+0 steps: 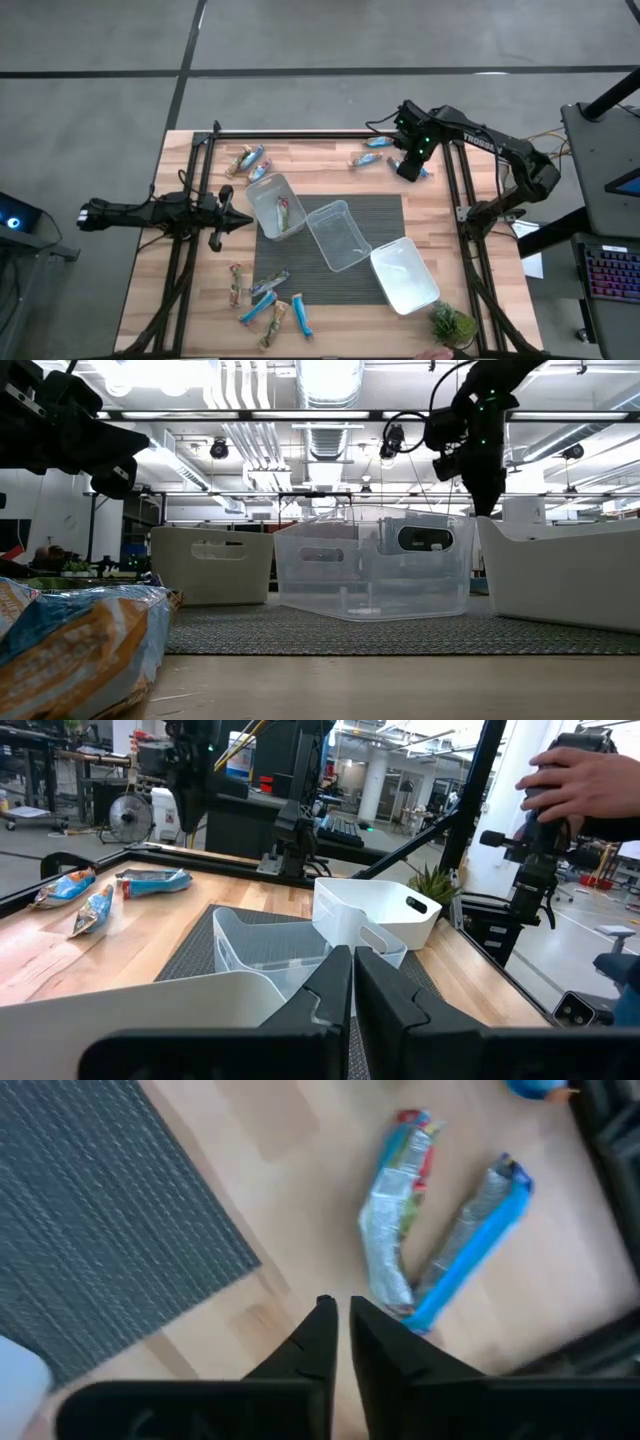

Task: Pick and place Granola Bars by type
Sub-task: Put the red granola bar into the gray bin

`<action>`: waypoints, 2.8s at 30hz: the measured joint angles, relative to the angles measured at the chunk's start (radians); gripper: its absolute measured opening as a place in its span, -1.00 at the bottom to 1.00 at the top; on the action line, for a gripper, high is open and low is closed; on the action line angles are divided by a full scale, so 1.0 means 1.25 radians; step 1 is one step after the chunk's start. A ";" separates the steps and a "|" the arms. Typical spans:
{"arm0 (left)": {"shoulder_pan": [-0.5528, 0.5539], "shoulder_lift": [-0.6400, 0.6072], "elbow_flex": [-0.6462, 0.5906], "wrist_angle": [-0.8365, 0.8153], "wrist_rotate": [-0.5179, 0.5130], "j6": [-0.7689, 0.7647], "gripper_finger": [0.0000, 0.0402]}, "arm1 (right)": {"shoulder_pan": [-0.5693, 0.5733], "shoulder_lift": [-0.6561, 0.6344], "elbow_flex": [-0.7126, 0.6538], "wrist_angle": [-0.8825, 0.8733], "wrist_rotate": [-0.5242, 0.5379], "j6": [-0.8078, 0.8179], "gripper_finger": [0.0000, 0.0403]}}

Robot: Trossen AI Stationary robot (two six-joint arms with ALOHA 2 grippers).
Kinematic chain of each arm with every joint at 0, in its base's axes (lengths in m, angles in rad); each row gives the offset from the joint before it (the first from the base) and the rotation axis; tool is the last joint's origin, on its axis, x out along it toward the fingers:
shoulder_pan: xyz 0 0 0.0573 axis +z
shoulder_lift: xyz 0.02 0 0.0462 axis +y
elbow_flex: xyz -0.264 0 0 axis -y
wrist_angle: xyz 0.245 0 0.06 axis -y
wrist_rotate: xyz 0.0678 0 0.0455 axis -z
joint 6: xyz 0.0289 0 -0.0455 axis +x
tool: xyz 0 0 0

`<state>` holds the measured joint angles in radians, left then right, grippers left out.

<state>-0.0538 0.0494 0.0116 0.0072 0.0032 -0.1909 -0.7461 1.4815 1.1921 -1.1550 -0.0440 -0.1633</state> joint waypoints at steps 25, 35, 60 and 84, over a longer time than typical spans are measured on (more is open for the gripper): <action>0.000 0.000 0.000 0.000 0.000 0.000 -1.00 | 0.007 0.001 -0.090 0.141 0.074 -0.037 0.40; 0.000 0.000 0.000 0.000 0.000 0.000 -1.00 | 0.007 0.001 -0.083 0.136 0.080 -0.061 0.38; 0.000 0.000 0.000 0.000 0.000 0.000 -1.00 | 0.002 0.103 -0.092 0.157 0.081 -0.079 0.28; 0.000 0.000 0.000 0.000 0.000 0.000 -1.00 | -0.008 0.132 -0.135 0.224 0.102 -0.089 0.23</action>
<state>-0.0538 0.0498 0.0116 0.0071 0.0032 -0.1907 -0.7563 1.6466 1.0234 -0.8753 0.0836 -0.2741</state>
